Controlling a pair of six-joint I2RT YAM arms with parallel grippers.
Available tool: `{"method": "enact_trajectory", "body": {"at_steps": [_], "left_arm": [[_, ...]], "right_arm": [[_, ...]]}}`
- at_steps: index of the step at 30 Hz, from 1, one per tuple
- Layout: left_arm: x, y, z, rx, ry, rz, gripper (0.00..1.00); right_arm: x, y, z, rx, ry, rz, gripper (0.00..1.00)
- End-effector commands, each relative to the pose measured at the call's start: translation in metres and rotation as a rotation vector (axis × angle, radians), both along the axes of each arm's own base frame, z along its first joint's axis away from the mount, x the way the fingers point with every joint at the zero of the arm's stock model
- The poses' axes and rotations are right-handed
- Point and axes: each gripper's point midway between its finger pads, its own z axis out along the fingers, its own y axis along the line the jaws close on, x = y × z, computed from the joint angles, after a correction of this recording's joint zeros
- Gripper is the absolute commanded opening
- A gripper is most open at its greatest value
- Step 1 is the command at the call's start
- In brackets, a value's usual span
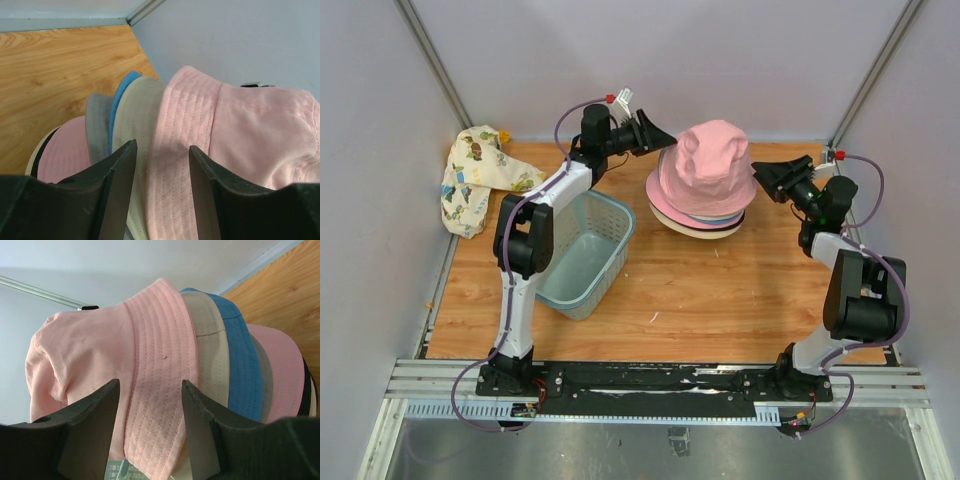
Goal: Stack the hats
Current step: Stack the hat on the hat.
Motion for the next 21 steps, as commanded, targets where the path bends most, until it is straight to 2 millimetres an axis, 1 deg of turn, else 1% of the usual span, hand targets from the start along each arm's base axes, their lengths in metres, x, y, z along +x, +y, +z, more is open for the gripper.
{"method": "enact_trajectory", "body": {"at_steps": [1,4,5,6,7,8,10,11,17,21], "left_arm": [[-0.005,-0.014,-0.002,0.017,-0.026,-0.059,0.49],[-0.006,-0.017,-0.007,0.025,-0.017,-0.071,0.49],[-0.006,-0.017,-0.007,0.026,-0.018,-0.072,0.47],[-0.007,-0.017,-0.009,0.027,-0.016,-0.074,0.44],[-0.007,-0.017,-0.010,0.028,-0.015,-0.077,0.38],[-0.008,-0.017,-0.011,0.030,-0.014,-0.080,0.29],[-0.009,-0.017,-0.011,0.031,-0.017,-0.084,0.08],[-0.009,-0.017,-0.012,0.034,-0.017,-0.083,0.02],[-0.013,-0.014,-0.014,0.041,-0.014,-0.074,0.00],[-0.014,-0.013,-0.020,0.048,0.002,-0.068,0.00]], "right_arm": [[-0.004,0.012,0.001,0.013,-0.028,0.053,0.54],[-0.004,0.013,-0.004,0.021,-0.019,0.059,0.53],[-0.005,0.013,-0.004,0.021,-0.020,0.057,0.53],[-0.006,0.012,-0.004,0.020,-0.020,0.055,0.53],[-0.007,0.012,-0.005,0.019,-0.020,0.051,0.53],[-0.008,0.011,-0.004,0.017,-0.022,0.047,0.53],[-0.009,0.007,-0.003,0.017,-0.026,0.031,0.53],[-0.010,0.004,-0.002,0.015,-0.028,0.020,0.53],[-0.015,-0.007,-0.005,0.014,-0.017,-0.018,0.53],[-0.015,-0.007,-0.006,0.012,-0.019,-0.018,0.54]]}}
